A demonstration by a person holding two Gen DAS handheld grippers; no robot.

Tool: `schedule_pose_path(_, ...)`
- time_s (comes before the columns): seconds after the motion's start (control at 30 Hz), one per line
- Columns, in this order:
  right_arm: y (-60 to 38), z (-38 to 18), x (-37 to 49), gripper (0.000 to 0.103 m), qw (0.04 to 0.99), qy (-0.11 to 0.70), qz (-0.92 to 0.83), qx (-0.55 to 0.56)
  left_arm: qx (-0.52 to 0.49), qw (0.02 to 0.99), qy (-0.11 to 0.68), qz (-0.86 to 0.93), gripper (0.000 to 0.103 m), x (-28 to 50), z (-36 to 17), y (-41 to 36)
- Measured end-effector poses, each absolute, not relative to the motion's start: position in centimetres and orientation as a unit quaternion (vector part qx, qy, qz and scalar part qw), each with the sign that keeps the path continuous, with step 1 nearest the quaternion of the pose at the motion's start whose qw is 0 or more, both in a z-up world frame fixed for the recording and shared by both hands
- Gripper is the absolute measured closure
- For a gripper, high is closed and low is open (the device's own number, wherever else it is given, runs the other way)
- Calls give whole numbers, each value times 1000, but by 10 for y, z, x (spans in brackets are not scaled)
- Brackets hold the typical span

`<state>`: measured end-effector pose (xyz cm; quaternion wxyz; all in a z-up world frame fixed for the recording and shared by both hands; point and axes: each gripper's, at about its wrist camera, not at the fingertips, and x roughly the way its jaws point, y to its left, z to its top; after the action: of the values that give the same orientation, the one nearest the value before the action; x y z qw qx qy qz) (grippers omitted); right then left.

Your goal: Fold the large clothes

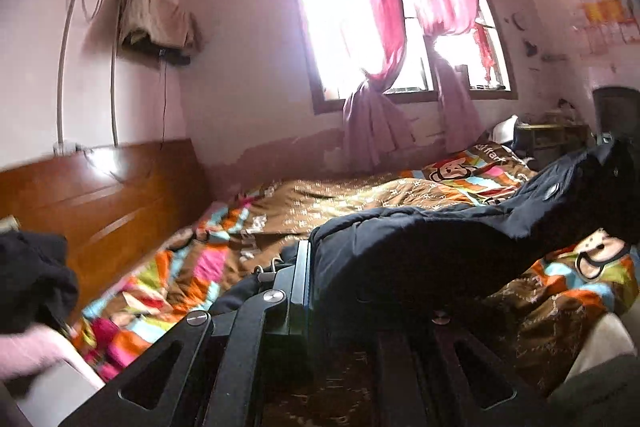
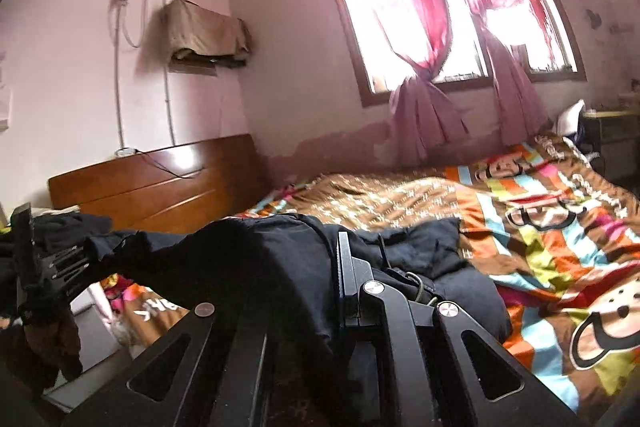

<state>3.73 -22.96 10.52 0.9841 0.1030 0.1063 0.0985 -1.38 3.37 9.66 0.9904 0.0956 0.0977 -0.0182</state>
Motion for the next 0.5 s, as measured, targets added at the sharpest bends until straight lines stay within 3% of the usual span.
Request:
schedule_pose_path(0.17, -218, 121, 25, 97, 984, 109, 115, 78, 118, 987, 104, -17, 97, -13, 107, 36)
schedule_pose_path(0.5, -224, 114, 115, 97, 981, 163, 100, 38, 133, 979, 150, -26, 97, 74, 104, 31)
